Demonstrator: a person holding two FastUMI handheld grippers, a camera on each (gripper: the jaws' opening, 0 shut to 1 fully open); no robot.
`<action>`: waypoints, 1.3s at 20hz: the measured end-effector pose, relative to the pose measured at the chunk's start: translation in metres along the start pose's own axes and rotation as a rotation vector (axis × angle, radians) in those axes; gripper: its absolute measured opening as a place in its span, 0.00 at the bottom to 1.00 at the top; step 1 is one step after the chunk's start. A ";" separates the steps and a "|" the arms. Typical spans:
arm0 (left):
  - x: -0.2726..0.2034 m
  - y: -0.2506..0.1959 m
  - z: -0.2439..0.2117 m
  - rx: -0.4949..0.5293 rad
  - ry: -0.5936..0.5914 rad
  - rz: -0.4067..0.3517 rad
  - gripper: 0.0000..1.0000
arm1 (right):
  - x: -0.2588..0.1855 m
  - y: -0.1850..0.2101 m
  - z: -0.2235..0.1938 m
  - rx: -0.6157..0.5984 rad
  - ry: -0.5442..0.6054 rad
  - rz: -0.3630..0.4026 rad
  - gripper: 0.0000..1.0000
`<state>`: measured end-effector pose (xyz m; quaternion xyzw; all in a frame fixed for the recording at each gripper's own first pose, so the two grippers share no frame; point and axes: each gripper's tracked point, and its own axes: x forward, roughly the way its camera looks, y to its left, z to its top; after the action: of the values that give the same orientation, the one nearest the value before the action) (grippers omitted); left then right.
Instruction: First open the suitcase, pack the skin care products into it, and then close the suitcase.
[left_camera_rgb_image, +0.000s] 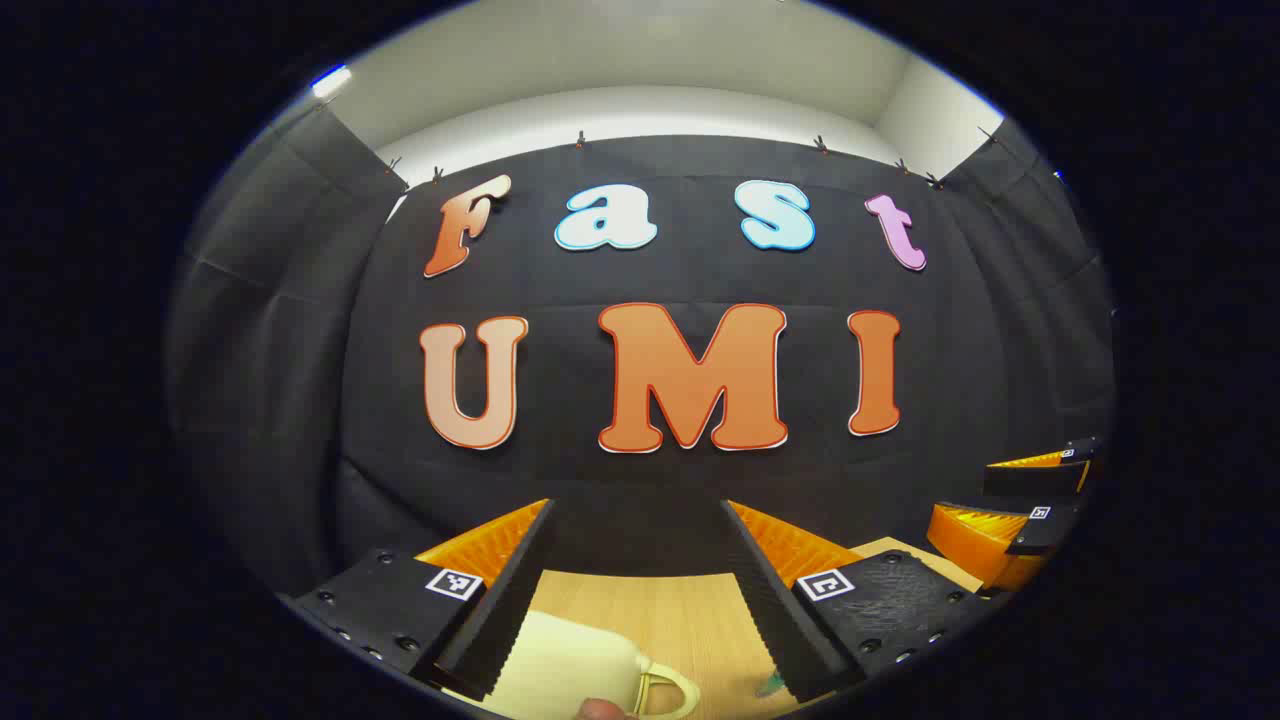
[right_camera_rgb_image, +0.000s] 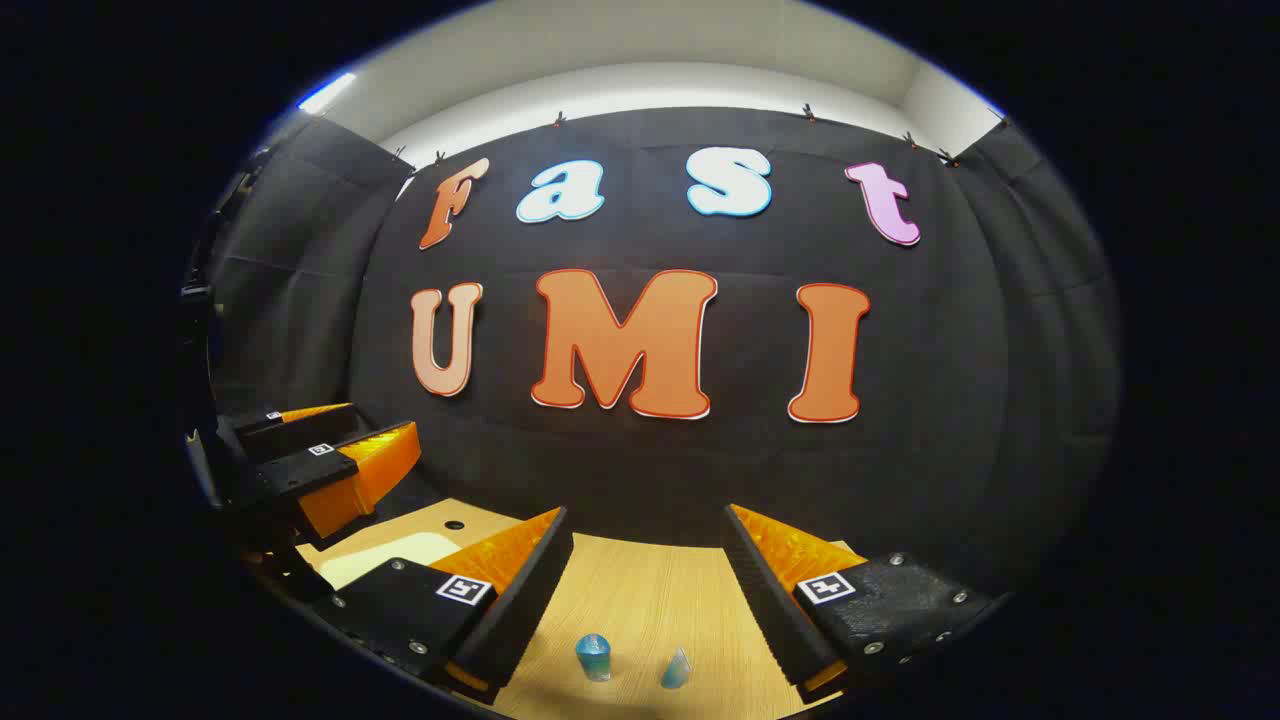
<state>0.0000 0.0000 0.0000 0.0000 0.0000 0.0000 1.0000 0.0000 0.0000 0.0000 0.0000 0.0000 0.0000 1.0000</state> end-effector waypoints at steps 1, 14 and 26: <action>0.002 0.000 -0.002 -0.010 0.006 -0.018 0.98 | 0.001 -0.002 0.001 0.004 -0.003 -0.016 0.95; -0.002 -0.011 0.016 0.035 -0.061 0.005 0.97 | 0.003 -0.014 0.003 -0.024 -0.022 0.006 0.95; 0.004 -0.013 -0.004 0.133 -0.055 0.054 0.97 | 0.001 -0.039 -0.009 -0.068 -0.004 -0.010 0.95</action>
<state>0.0037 -0.0129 -0.0040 0.0662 -0.0273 0.0268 0.9971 0.0005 -0.0394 -0.0088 -0.0341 -0.0021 -0.0050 0.9994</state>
